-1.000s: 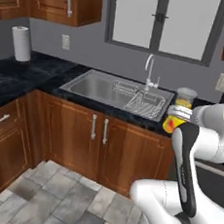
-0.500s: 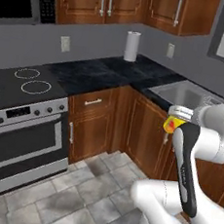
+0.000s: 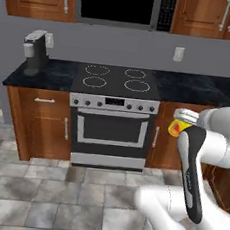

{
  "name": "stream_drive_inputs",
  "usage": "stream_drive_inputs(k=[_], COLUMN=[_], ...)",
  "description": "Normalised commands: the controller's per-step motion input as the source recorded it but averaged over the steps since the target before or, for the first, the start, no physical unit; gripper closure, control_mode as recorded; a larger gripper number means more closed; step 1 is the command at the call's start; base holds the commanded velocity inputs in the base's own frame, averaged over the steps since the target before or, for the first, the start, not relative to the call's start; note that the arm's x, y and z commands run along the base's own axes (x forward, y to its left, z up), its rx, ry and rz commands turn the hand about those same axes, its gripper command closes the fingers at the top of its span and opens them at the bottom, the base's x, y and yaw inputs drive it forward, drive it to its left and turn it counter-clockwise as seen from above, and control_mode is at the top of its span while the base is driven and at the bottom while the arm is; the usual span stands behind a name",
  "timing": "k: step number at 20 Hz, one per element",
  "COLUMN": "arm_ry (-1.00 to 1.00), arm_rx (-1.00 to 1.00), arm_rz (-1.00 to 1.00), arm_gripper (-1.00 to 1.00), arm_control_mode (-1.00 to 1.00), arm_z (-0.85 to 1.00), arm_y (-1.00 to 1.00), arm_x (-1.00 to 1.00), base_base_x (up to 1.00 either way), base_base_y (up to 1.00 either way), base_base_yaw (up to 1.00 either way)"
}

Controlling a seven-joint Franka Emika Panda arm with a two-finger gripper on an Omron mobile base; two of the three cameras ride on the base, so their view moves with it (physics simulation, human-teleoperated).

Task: Place the pitcher and cup on the dining counter for serving.

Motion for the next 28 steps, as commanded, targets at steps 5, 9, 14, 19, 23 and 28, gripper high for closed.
stream_drive_inputs(k=[5,9,14,19,23,28], arm_ry=[0.00,0.00,0.00,0.00,0.00,0.00], arm_rx=[0.00,0.00,0.00,0.00,0.00,0.00], arm_rz=[0.00,0.00,0.00,0.00,0.00,0.00], arm_gripper=[1.00,1.00,1.00,1.00,1.00,1.00], arm_control_mode=[1.00,1.00,1.00,1.00,1.00,1.00], arm_z=[0.00,0.00,0.00,0.00,0.00,0.00], arm_y=[0.00,0.00,0.00,0.00,0.00,0.00], arm_x=[0.00,0.00,0.00,0.00,0.00,0.00], base_base_x=[0.15,0.29,0.47,0.87,1.00,1.00], base_base_y=[0.00,0.00,0.00,0.00,0.00,0.00], base_base_yaw=[0.90,0.85,0.76,0.64,0.52,0.42])
